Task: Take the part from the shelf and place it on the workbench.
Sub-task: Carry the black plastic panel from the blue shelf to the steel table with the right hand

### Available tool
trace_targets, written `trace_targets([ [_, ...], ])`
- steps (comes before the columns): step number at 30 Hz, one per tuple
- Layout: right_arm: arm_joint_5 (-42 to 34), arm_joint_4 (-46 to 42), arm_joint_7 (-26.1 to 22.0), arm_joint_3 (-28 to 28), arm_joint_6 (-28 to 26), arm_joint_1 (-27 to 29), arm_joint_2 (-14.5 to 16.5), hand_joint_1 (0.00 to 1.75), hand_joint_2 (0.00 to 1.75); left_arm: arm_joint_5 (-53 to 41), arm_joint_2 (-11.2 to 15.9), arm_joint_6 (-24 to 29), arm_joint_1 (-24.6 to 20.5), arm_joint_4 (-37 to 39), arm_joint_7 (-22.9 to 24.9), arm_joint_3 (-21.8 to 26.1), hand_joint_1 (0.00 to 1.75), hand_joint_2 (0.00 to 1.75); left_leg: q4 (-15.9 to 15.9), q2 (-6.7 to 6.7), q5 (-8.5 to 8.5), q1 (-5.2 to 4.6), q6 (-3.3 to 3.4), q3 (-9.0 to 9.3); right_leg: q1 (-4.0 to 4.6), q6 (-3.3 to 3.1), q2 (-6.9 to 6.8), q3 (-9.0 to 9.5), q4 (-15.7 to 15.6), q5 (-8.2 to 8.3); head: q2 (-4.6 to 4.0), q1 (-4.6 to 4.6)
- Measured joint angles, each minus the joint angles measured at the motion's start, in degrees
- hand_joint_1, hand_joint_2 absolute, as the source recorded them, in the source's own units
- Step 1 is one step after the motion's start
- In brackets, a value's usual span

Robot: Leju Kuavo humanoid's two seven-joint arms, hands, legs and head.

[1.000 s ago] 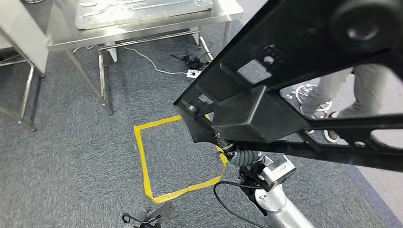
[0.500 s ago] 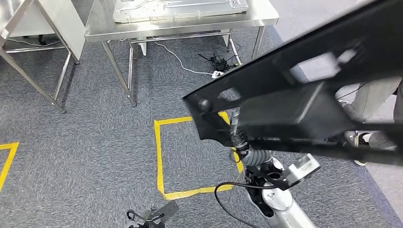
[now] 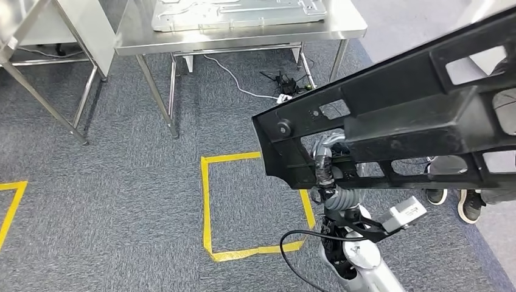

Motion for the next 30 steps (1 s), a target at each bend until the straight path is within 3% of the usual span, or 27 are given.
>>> trace_targets([
  [2, -0.1, 0.0, 0.1, -0.2, 0.0, 0.0, 0.0, 1.75, 1.75, 0.3, 0.0, 0.0, 0.2, 0.3, 0.1, 0.0, 0.00, 1.75, -0.8, -0.14, -0.29, 0.14, 0.68, 1.39, -0.08, 0.43, 0.08, -0.21, 1.5, -0.37, 0.00, 0.19],
  [3, -0.1, 0.0, 0.1, -0.3, 0.0, 0.0, 0.0, 1.75, 1.75, 0.4, -0.1, 0.1, 0.2, 0.4, 0.1, 0.0, 0.00, 1.75, -1.2, -0.20, -0.48, 0.17, 1.03, 2.20, -0.11, 0.62, 0.17, -1.24, 3.7, -1.02, 0.00, 0.33],
  [6, -0.1, 0.0, 0.1, -0.5, 0.0, 0.2, 0.0, 1.75, 1.75, 0.5, -0.2, 0.1, 0.1, 0.6, 0.1, 0.0, 0.00, 1.75, -1.5, -0.33, -1.49, 0.12, 1.70, 3.88, -0.13, 1.14, 0.41, -7.78, 13.5, -4.27, 0.00, 0.74],
  [7, -0.1, 0.0, 0.1, -0.6, -0.1, 0.4, 0.0, 1.75, 1.75, 0.5, -0.2, 0.1, 0.1, 0.8, 0.1, 0.0, 0.00, 1.75, -1.5, -0.44, -1.90, 0.10, 1.74, 4.36, -0.17, 1.27, 0.41, -9.59, 15.4, -4.92, 0.00, 0.82],
  [8, -0.1, 0.1, 0.2, -0.6, -0.1, 0.5, 0.0, 1.75, 1.75, 0.5, -0.2, 0.1, 0.2, 0.9, 0.1, 0.0, 0.00, 1.75, -1.5, -0.59, -2.38, 0.10, 1.71, 4.95, -0.24, 1.36, 0.41, -10.51, 15.2, -4.54, 0.00, 0.89],
  [9, -0.1, 0.1, 0.2, -0.6, -0.1, 0.6, 0.0, 1.75, 1.75, 0.5, -0.2, 0.1, 0.2, 1.0, 0.1, 0.0, 0.00, 1.75, -1.5, -0.74, -2.88, 0.11, 1.63, 5.63, -0.33, 1.40, 0.41, -10.53, 13.4, -3.01, 0.00, 0.95],
  [11, -0.1, 0.1, 0.2, -0.7, -0.1, 0.6, 0.0, 1.75, 1.75, 0.6, -0.3, 0.1, 0.3, 1.2, 0.1, 0.0, 0.00, 1.75, -1.5, -0.99, -4.05, 0.12, 1.29, 6.99, -0.52, 1.31, 0.48, -9.01, 6.5, 2.54, 0.00, 1.07],
  [13, -0.1, 0.1, 0.2, -0.7, -0.1, 0.5, 0.0, 1.75, 1.75, 0.6, -0.4, 0.1, 0.2, 1.3, 0.1, 0.0, 0.00, 1.75, -1.3, -1.23, -5.03, 0.09, 0.68, 7.50, -0.30, 0.81, 0.59, -7.86, 1.9, 5.44, 0.00, 1.06],
  [17, -0.1, 0.1, 0.3, -0.8, -0.1, 0.6, 0.0, 1.75, 1.75, 0.7, -0.4, 0.1, 0.1, 1.5, 0.1, 0.0, 0.00, 1.75, -0.3, -1.15, -5.65, 0.19, -0.55, 7.92, -0.07, -0.67, 0.74, -6.61, 0.7, 5.16, 0.01, 0.95],
  [19, -0.1, 0.1, 0.3, -0.8, -0.1, 0.5, 0.1, 1.75, 1.75, 0.7, -0.4, 0.2, 0.0, 1.5, 0.1, 0.0, 0.00, 1.75, 4.1, -0.84, -6.25, 0.34, -1.12, 5.70, -0.24, -1.20, 0.62, -5.13, 0.2, 4.59, 0.01, 0.82],
  [21, -0.2, 0.0, 0.3, -0.8, -0.1, 0.5, 0.1, 1.75, 1.75, 0.7, -0.5, 0.2, 0.0, 1.5, 0.0, 0.0, 0.00, 1.75, 11.1, -0.58, -8.18, 0.56, -1.63, 0.93, -0.22, -1.41, 0.45, -3.94, 0.0, 3.72, 0.02, 0.70],
  [23, -0.2, 0.0, 0.3, -0.8, -0.1, 0.5, 0.1, 1.75, 1.75, 0.7, -0.5, 0.2, 0.1, 1.5, 0.0, 0.0, 0.00, 1.75, 14.5, -0.52, -10.26, 0.68, -1.88, -3.02, -0.19, -1.42, 0.47, -2.76, 0.0, 2.71, 0.02, 0.68],
  [24, -0.2, 0.1, 0.3, -0.8, -0.1, 0.5, 0.2, 1.75, 1.75, 0.7, -0.5, 0.2, 0.2, 1.6, 0.0, 0.0, 0.00, 1.75, 13.7, -0.50, -9.97, 0.70, -1.86, -3.86, -0.19, -1.39, 0.50, -1.95, 0.0, 2.10, 0.02, 0.67],
  [25, -0.2, 0.1, 0.3, -0.8, -0.1, 0.5, 0.2, 1.75, 1.75, 0.7, -0.5, 0.2, 0.3, 1.6, 0.0, 0.0, 0.00, 1.75, 11.1, -0.48, -8.19, 0.70, -1.70, -3.70, -0.19, -1.32, 0.52, -1.09, 0.0, 1.49, 0.02, 0.66],
  [27, -0.2, 0.1, 0.3, -0.8, -0.1, 0.5, 0.2, 1.75, 1.75, 0.8, -0.5, 0.2, 0.3, 1.8, 0.0, 0.0, 0.00, 1.75, 4.3, -0.29, -2.20, 0.48, -1.18, -2.51, -0.13, -1.01, 0.55, 0.36, 0.0, 0.23, 0.01, 0.72],
  [28, -0.2, 0.1, 0.3, -0.8, -0.1, 0.5, 0.3, 1.75, 1.75, 0.9, -0.5, 0.2, 0.2, 1.8, 0.1, 0.0, 0.00, 1.75, 2.1, -0.20, -0.18, 0.30, -0.89, -1.98, -0.08, -0.73, 0.58, 0.77, 0.0, -0.28, 0.00, 0.75],
  [29, -0.2, 0.2, 0.3, -0.8, -0.1, 0.5, 0.3, 1.75, 1.75, 0.9, -0.5, 0.2, 0.2, 1.9, 0.1, 0.0, 0.00, 1.75, 0.8, -0.13, 1.06, 0.14, -0.63, -1.69, -0.04, -0.42, 0.63, 1.10, 0.0, -0.62, 0.01, 0.78],
  [30, -0.3, 0.2, 0.3, -0.8, -0.1, 0.5, 0.3, 1.75, 1.75, 1.0, -0.5, 0.2, 0.2, 2.0, 0.1, 0.0, 0.00, 1.75, 0.6, -0.14, 0.99, 0.02, -0.37, -1.53, 0.04, -0.06, 0.70, 1.37, 0.3, -0.70, 0.01, 0.82],
])
